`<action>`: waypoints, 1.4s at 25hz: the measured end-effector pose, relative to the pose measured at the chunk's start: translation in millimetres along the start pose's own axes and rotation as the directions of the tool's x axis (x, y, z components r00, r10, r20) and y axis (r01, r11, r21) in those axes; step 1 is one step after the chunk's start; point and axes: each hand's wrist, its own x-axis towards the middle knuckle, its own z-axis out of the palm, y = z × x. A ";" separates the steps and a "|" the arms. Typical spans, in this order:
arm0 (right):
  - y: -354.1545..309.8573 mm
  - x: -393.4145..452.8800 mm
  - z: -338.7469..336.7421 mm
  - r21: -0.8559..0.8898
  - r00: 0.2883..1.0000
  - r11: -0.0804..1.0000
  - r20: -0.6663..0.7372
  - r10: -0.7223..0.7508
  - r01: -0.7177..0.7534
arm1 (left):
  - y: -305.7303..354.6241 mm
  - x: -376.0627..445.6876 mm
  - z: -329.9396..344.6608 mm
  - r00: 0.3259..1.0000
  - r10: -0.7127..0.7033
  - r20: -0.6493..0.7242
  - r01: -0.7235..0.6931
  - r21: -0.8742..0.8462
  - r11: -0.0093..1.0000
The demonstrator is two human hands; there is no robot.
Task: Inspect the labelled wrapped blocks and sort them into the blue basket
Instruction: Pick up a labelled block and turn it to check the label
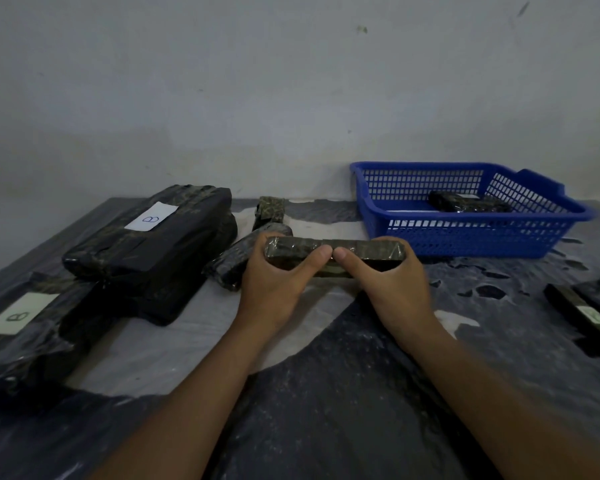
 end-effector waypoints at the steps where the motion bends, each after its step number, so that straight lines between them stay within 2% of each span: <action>1: 0.6 0.4 -0.2 0.006 1.000 1.000 0.004 -0.001 0.001 | -0.1 -0.3 -0.7 1.000 0.000 0.009 0.000 -0.013 1.000; 5: 1.8 1.6 -2.7 0.153 0.998 0.987 0.043 0.049 -0.055 | 1.8 -1.7 -2.4 0.996 -0.070 0.056 0.079 -0.178 0.981; 11: 2.3 1.2 -2.9 0.166 0.991 0.983 0.121 0.061 -0.081 | -1.8 6.7 -6.2 0.980 -0.191 0.056 0.199 -0.277 0.940; 15: -1.3 -1.6 -5.6 0.182 0.982 0.982 0.187 0.018 -0.053 | 4.8 8.2 -11.3 0.960 -0.254 0.116 0.278 -0.321 0.905; 17: -3.4 1.7 -5.9 0.303 0.966 0.942 0.248 0.068 -0.144 | 4.7 9.4 -13.1 0.953 -0.270 0.139 0.303 -0.350 0.886; 19: -4.1 4.0 -6.8 0.466 0.912 0.825 0.386 0.137 -0.321 | 5.3 9.2 -14.1 0.951 -0.266 0.156 0.306 -0.377 0.874; 22: -8.1 1.1 -6.5 0.537 0.846 0.704 0.504 0.175 -0.465 | 3.6 9.7 -13.0 0.955 -0.253 0.153 0.291 -0.341 0.894; 23: -8.9 0.2 -6.1 0.568 0.855 0.686 0.493 0.159 -0.455 | 1.3 9.7 -11.8 0.961 -0.239 0.141 0.271 -0.305 0.913; 25: -8.4 1.0 -5.2 0.647 0.925 0.683 0.360 0.118 -0.339 | -6.5 11.6 -9.2 0.976 -0.198 0.094 0.214 -0.211 0.954; 27: -7.2 4.3 -5.2 0.632 0.983 0.757 0.169 0.073 -0.165 | -11.7 11.5 -6.6 0.987 -0.152 0.055 0.157 -0.101 0.982; 29: -5.5 4.9 -7.1 0.522 0.997 0.852 0.082 -0.004 -0.040 | -8.6 7.6 -5.4 0.996 -0.077 0.055 0.078 -0.020 0.997; 32: -1.7 1.3 -7.5 0.357 0.986 0.934 0.148 -0.080 0.022 | 0.8 -1.0 -4.3 0.986 0.060 0.153 -0.059 -0.016 0.998; 35: 3.1 0.6 -1.7 0.322 0.966 0.947 0.245 -0.079 -0.004 | 5.2 -9.2 -0.6 0.938 0.101 0.330 -0.054 -0.148 0.987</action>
